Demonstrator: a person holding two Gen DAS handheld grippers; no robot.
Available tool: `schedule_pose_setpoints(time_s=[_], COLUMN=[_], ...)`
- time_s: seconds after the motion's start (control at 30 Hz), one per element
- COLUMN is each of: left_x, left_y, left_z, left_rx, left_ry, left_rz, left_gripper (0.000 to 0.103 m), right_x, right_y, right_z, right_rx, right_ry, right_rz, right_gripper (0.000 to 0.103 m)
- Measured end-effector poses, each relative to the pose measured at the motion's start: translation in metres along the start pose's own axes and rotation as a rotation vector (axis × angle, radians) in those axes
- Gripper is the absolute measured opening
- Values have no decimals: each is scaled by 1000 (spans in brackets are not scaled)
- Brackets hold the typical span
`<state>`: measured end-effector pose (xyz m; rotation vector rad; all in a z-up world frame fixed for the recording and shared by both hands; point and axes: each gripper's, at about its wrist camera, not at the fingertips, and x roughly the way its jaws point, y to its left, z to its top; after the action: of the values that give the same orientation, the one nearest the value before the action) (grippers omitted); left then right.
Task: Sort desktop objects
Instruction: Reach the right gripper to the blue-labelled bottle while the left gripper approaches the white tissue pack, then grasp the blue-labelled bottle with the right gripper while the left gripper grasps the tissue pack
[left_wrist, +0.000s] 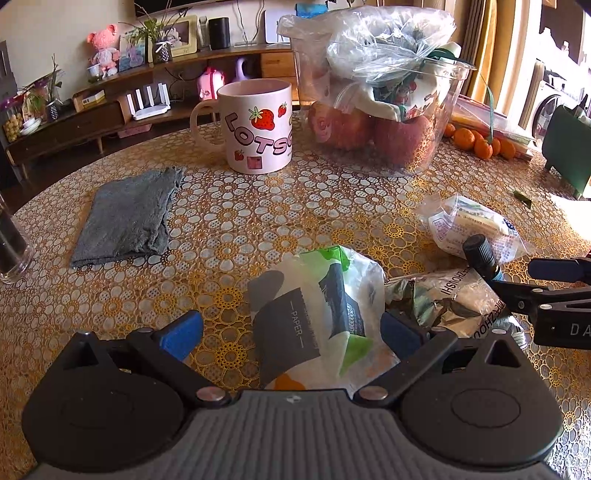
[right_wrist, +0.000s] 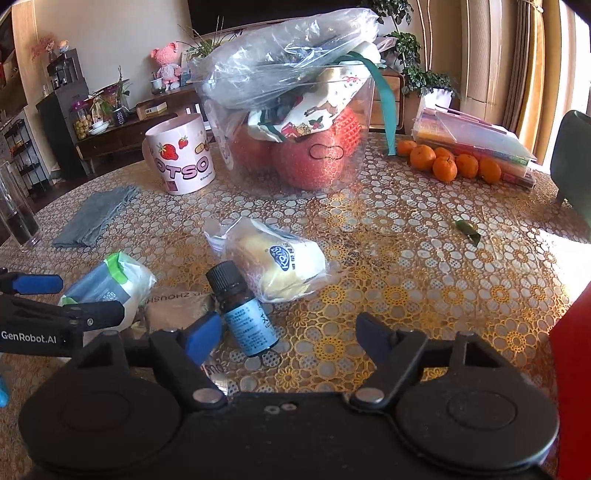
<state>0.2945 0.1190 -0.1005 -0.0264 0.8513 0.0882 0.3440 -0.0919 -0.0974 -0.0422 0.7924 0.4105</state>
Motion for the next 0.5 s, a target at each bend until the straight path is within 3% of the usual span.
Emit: schedule_pose_setpoints(time_s=[0.5], left_x=[17], left_y=[7], left_z=[-7], left_rx=[-42], left_ry=[39], left_rz=[-21], left_gripper=[102], right_x=[20], right_y=[8], right_z=[2], right_rx=[-11], right_ry=[5], right_rz=[23], right_gripper=[57])
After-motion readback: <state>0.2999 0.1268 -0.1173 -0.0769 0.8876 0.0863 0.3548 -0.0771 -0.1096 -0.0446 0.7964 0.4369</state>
